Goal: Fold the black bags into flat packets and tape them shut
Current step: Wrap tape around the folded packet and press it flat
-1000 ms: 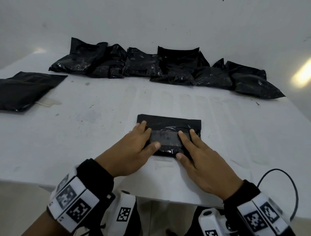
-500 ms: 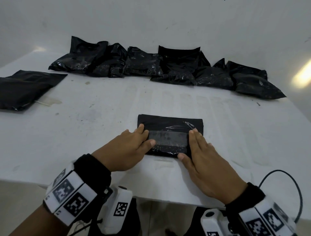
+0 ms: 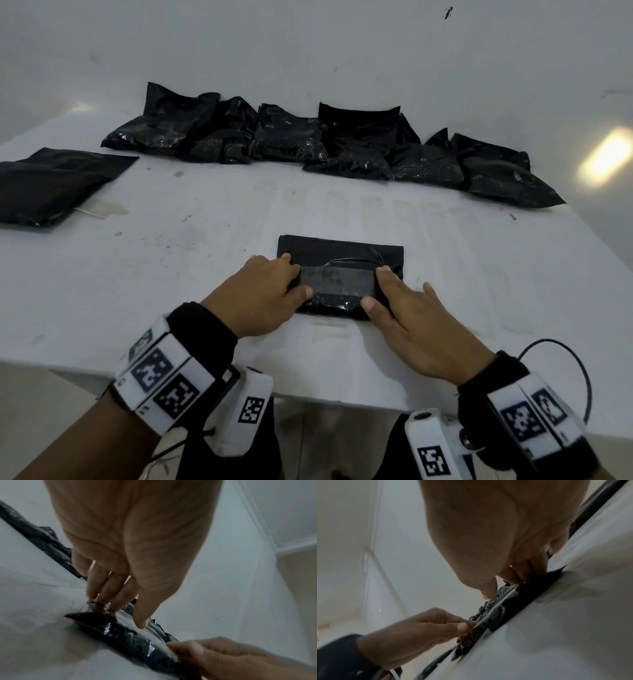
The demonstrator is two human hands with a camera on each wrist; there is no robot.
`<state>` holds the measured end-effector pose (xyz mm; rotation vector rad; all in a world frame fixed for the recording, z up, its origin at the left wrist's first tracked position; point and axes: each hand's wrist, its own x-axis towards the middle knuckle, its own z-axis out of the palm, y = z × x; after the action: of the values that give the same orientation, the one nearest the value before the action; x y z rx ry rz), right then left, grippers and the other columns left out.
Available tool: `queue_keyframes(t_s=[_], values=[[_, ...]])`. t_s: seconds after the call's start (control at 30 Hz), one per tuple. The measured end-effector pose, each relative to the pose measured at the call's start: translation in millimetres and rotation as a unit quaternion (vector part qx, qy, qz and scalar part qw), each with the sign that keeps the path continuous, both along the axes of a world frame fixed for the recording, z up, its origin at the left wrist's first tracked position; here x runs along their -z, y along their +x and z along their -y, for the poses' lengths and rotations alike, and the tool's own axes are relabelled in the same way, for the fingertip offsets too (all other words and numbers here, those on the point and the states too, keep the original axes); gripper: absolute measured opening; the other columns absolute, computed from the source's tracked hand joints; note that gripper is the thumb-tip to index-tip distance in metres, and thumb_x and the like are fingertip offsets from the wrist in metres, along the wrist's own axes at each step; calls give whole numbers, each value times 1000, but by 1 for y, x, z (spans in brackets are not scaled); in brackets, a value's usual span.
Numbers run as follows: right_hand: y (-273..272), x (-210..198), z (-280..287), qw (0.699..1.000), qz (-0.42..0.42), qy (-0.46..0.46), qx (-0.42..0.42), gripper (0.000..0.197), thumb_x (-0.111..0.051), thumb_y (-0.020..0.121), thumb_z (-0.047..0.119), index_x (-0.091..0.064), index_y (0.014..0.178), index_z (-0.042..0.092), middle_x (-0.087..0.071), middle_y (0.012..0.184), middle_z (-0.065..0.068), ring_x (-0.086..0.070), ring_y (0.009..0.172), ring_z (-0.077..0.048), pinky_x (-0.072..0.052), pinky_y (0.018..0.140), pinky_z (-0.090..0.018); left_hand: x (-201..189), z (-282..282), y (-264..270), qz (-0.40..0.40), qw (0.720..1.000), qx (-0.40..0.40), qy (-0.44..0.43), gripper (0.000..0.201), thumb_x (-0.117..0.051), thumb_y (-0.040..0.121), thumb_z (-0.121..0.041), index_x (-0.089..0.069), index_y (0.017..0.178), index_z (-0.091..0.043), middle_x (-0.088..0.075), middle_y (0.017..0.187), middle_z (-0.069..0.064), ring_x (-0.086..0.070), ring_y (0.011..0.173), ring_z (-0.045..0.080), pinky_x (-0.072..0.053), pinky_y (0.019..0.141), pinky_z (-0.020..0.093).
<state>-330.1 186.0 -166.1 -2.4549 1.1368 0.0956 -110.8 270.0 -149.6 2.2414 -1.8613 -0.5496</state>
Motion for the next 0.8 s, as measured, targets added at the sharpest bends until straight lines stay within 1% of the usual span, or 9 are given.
queue_keyframes(t_s=[0.07,0.1,0.2,0.23,0.3,0.37,0.5,0.63,0.8], values=[[-1,2,2,998,52,-20,-10,64,-25,102,49,-20,154,12,-31,159,-2,-29,145,-21,-19,120,-39,3,-2,-6,60,996,8,-63,29,-52,97,-38,-62,94,-11,-56,102,4,-51,96,21,-40,97,39],[-2,4,2,998,60,-34,-14,63,-27,102,49,-23,153,13,-33,158,-4,-31,144,-23,-23,119,-36,5,-4,-10,61,992,4,-109,25,-57,94,-36,-63,95,-11,-56,109,3,-50,102,21,-40,99,37],[-3,6,-2,997,38,-63,-11,64,-30,103,48,-17,157,17,-12,165,-5,-16,150,-21,-13,122,-30,2,-8,-25,43,984,9,-175,32,-62,91,-29,-65,116,-10,-50,142,7,-46,126,25,-42,101,36],[-2,6,-3,997,34,-75,-13,66,-27,102,52,-15,157,18,-8,165,-4,-13,151,-20,-12,122,-29,2,-8,-30,54,984,33,-167,37,-58,94,-32,-62,125,-13,-46,149,5,-43,131,23,-40,104,34],[-1,2,-6,993,28,-111,-40,76,-10,95,63,-13,157,20,0,166,0,-3,152,-16,-8,122,-28,4,-8,-38,58,986,84,-129,49,-44,99,-41,-50,141,-17,-34,157,0,-33,140,16,-29,112,28],[1,2,-10,988,26,-127,-88,81,1,88,61,-9,158,21,3,165,5,5,152,-10,-4,124,-31,6,-7,-41,49,990,112,-68,57,-32,103,-47,-31,152,-19,-22,162,-2,-18,148,12,-16,118,25],[2,9,-18,984,10,-120,-130,77,3,92,57,-9,157,19,-4,164,5,3,150,-8,-13,124,-39,11,-9,-42,50,990,129,16,66,-22,102,-53,-6,158,-21,-3,165,-5,1,150,7,-6,123,31],[0,6,-16,987,-18,-103,-120,80,9,87,64,-1,157,26,8,162,14,12,148,-1,-7,124,-32,9,-8,-41,6,993,113,40,67,-25,101,-54,-5,157,-24,3,164,-9,6,150,5,-4,123,31],[3,-7,-16,992,-27,-51,-109,71,-6,91,59,0,157,33,11,161,20,17,146,5,-2,123,-26,10,-12,-36,-4,997,70,15,66,-34,101,-51,-15,156,-22,-3,164,-8,-2,150,7,-8,119,23]])
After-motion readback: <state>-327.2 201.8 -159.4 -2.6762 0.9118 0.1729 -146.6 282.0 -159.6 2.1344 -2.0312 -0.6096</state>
